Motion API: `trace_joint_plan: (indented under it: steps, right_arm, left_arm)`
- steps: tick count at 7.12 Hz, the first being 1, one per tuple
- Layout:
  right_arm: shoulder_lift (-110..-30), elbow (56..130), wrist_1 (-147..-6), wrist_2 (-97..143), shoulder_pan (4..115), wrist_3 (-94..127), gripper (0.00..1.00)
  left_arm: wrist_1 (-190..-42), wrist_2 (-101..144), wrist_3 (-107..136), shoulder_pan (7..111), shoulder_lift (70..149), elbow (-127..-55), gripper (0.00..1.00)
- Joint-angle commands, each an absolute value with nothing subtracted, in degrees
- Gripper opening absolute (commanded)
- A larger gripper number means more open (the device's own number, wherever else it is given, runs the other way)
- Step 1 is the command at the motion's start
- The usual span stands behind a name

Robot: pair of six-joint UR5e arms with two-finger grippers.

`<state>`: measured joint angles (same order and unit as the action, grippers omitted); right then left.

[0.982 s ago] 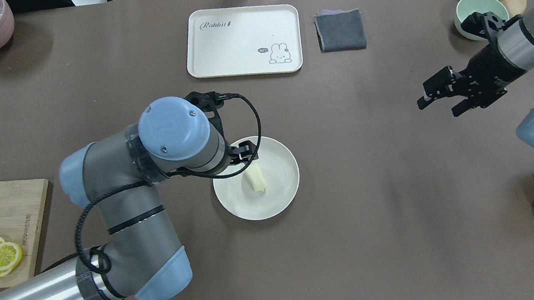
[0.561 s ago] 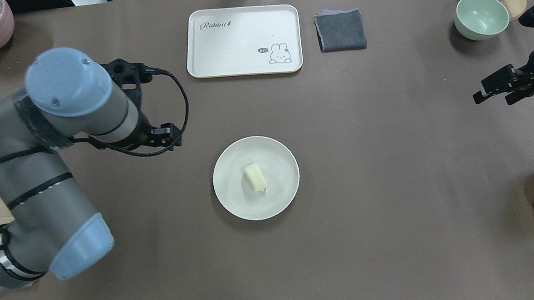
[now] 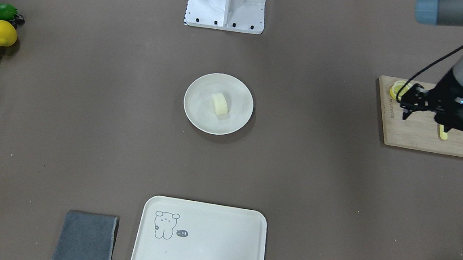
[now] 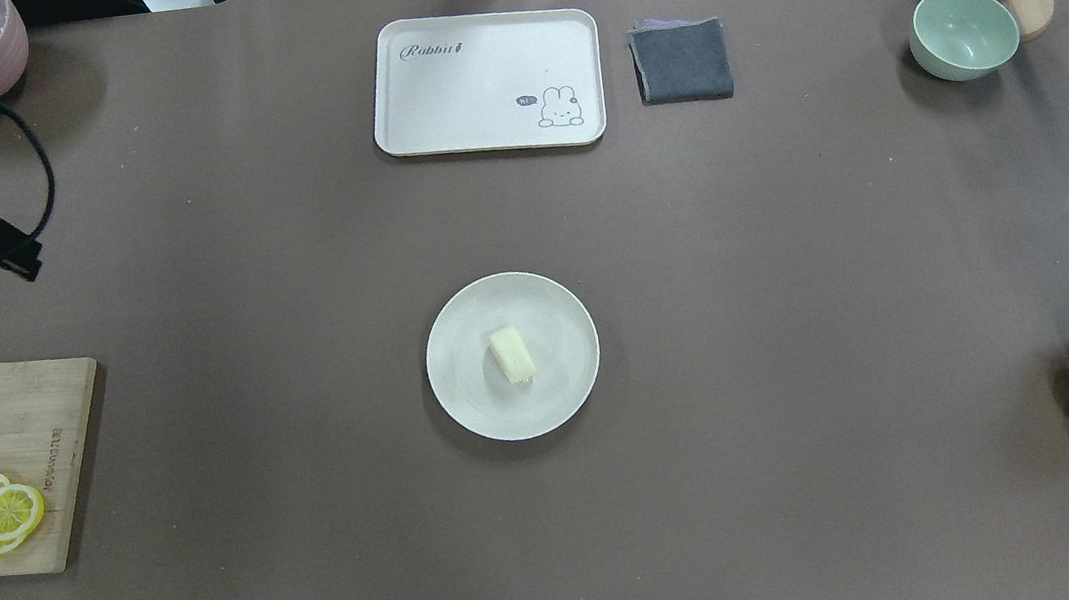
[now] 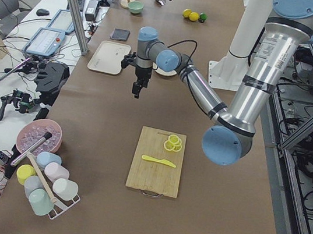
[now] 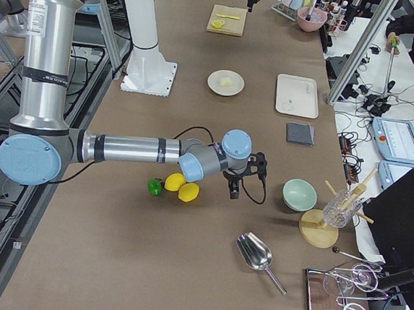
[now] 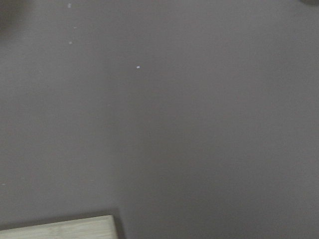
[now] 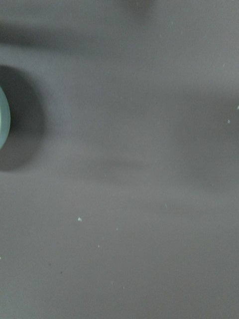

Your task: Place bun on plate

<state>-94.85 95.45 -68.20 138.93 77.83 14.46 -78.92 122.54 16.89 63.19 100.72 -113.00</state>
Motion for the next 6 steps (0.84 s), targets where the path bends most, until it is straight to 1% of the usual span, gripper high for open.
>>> trace_joint_plan:
  steps: [1, 2, 3, 4, 6]
  right_arm:
    - [-94.7, 94.7, -78.4, 136.1, 85.4, -2.0, 1.0]
    - [-94.0, 94.8, -80.8, 134.6, 86.4, -3.8, 1.0]
    - [-93.7, 95.3, -82.3, 134.6, 86.6, -4.0, 1.0]
    - [-92.7, 95.4, -82.8, 134.6, 86.4, -4.0, 1.0]
    - [-92.5, 95.7, -83.4, 134.6, 86.2, -4.0, 1.0]
  left_arm:
    - [-80.8, 129.7, 3.2, 73.3, 94.4, -107.3, 0.97]
    - [-84.7, 132.0, -0.7, 76.3, 91.9, -103.1, 0.97]
    - [-86.8, 132.1, -1.6, 77.8, 90.0, -101.4, 0.97]
    - [-87.0, 132.0, -1.6, 79.1, 87.7, -101.3, 0.97]
    - [-88.2, 132.0, -1.1, 80.6, 86.6, -101.5, 0.98]
